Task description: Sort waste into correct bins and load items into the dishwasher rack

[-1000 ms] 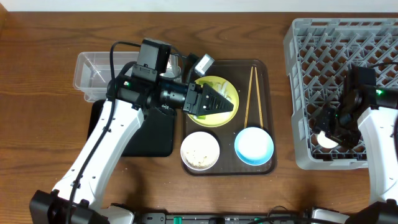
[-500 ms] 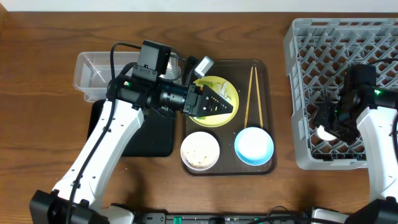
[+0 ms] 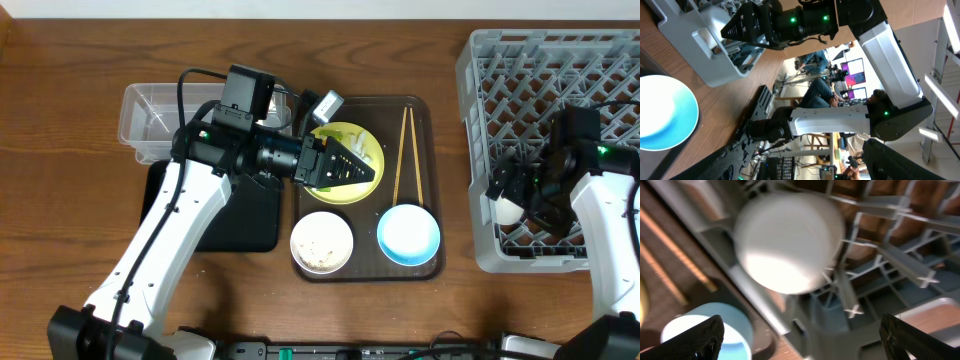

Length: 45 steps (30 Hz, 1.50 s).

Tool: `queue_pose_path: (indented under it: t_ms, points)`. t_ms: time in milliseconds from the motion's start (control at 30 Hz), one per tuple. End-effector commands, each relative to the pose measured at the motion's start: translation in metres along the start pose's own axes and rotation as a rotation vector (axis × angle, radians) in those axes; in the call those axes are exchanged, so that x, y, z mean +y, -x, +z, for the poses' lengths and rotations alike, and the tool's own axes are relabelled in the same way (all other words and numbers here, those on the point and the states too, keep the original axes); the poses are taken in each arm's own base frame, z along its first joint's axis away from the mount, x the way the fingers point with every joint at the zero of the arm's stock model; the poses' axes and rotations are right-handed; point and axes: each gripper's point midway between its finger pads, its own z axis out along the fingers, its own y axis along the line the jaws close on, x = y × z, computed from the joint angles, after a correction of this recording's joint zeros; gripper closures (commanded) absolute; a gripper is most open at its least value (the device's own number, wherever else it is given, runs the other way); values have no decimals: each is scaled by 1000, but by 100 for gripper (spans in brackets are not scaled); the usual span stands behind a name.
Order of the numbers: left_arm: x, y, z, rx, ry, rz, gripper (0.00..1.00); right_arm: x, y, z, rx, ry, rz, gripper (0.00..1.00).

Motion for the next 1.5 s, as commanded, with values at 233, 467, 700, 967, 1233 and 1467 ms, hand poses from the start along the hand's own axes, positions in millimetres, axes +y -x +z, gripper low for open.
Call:
queue_pose_path:
  t_ms: [233,467,700,967,1233,1467]
  points:
    - [23,0,1,-23,143,-13,21,65,-6,-70,-148,427,-281,2]
    - [126,-26,-27,-49,851,-175,28,85,-20,-96,-181,582,-381,2]
    - [173,-55,-23,-82,1241,-228,43,91,-26,-95,-168,590,-405,2]
    - [227,-81,28,15,1332,-236,55,99,-31,-96,-163,600,-438,2]
    - [260,-107,64,128,1297,-292,88,98,-30,-94,-168,586,-436,2]
    - [256,-106,58,120,1320,-289,94,98,-30,-94,-168,586,-436,2]
